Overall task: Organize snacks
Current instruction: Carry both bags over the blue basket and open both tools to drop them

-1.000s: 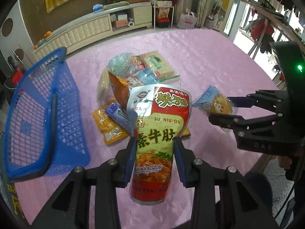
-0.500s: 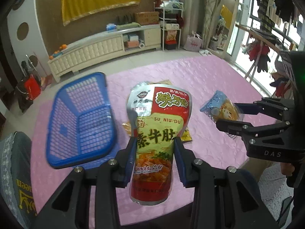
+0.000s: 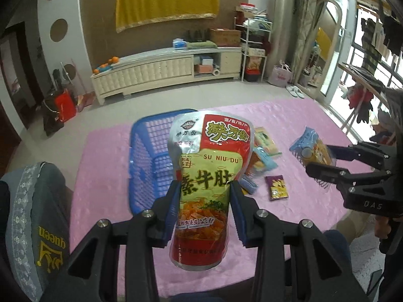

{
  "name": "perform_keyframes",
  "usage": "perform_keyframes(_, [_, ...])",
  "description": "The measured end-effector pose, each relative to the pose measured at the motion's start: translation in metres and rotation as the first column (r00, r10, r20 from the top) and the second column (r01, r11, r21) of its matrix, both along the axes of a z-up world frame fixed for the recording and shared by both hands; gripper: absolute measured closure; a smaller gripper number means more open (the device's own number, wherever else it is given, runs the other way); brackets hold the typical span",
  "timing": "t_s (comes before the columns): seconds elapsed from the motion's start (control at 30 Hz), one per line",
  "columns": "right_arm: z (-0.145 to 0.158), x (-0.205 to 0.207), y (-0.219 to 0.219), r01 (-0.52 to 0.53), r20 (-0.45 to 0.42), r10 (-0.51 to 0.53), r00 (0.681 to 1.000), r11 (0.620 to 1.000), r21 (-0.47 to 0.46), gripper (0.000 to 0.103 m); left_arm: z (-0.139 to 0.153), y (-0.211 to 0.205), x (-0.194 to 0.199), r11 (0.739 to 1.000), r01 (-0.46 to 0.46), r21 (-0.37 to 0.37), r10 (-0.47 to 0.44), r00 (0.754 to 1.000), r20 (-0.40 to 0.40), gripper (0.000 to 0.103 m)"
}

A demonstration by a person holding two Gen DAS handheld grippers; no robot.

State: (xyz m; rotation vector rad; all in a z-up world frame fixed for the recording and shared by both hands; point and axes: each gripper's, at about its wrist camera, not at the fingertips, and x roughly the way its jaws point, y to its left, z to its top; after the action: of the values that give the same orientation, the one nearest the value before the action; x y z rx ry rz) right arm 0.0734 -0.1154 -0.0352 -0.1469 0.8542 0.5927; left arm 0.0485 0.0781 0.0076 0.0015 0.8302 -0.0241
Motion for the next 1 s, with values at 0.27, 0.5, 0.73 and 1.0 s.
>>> perform_keyframes(0.27, [0.002,0.024,0.050,-0.079,-0.010,0.078,0.997,0.997,-0.018,0.044,0.009,0.047,0.028,0.999,-0.043,0.007,0.043,0.999,-0.008,0.065])
perform_keyframes(0.5, [-0.004,0.065,0.082,-0.109,-0.037,0.108,0.993,0.993,-0.033,0.044,-0.004,0.072,0.065,0.997,-0.070,0.011,0.071,0.996,-0.049,0.065])
perform_keyframes(0.73, [-0.026,0.106,0.111,-0.134,-0.082,0.128,0.988,0.989,-0.069,0.044,-0.033,0.083,0.099,0.997,-0.068,-0.029,0.065,0.992,-0.105,0.065])
perform_keyframes(1.0, [-0.046,0.139,0.131,-0.171,-0.114,0.158,0.981,0.979,-0.107,0.044,-0.060,0.086,0.130,0.998,-0.041,-0.050,0.032,0.987,-0.160,0.065])
